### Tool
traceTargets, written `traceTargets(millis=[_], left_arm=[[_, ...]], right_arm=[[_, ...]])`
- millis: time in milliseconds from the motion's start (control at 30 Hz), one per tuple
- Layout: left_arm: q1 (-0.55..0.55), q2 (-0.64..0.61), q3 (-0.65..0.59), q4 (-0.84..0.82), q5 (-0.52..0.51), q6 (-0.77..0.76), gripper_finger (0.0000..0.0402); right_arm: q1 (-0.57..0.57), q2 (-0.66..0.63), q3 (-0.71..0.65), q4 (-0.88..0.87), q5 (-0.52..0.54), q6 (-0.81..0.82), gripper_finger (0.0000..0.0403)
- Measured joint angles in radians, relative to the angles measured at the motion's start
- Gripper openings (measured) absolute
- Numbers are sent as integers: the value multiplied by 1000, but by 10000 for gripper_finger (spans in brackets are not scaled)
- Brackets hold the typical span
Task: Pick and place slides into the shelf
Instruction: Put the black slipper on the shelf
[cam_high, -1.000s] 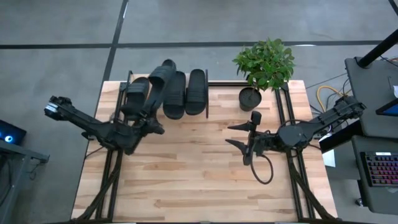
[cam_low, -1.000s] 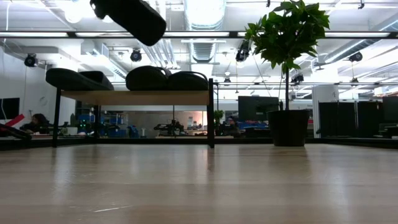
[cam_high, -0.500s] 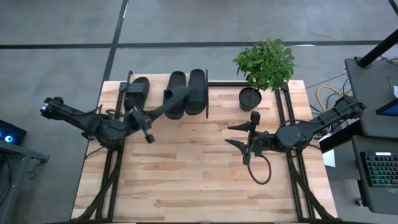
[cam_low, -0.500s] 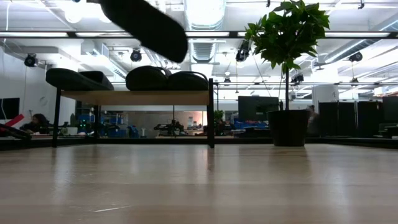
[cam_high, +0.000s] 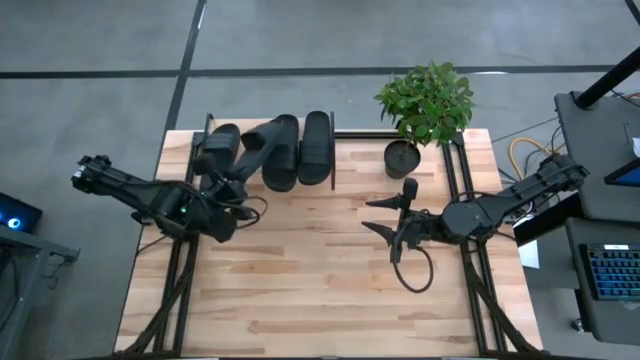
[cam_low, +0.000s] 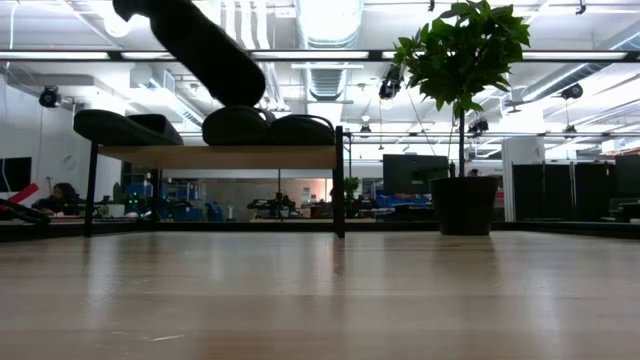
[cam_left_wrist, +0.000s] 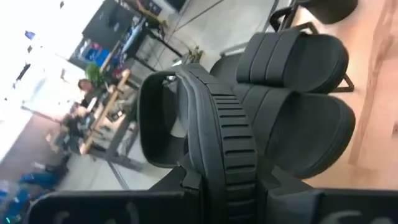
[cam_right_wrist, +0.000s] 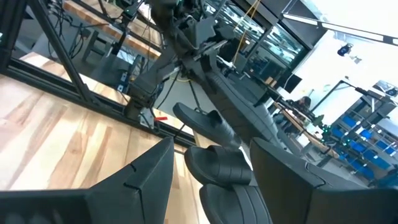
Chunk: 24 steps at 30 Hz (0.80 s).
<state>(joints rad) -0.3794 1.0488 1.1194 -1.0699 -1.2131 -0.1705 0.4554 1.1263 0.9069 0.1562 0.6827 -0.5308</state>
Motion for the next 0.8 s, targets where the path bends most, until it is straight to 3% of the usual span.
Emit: traceTargets(millis=[233,567,800], left_arm=[[0,7,-41,-185,-7,-188,33],[12,29,-56,-265,-58,-190,33],[57,61,-113,-282,-29,-191,33]], right_arm=[[0,0,0,-3,0,0,203],[-1,0,0,-4,0,1,203],[-1,0,0,-11,0,5,203]])
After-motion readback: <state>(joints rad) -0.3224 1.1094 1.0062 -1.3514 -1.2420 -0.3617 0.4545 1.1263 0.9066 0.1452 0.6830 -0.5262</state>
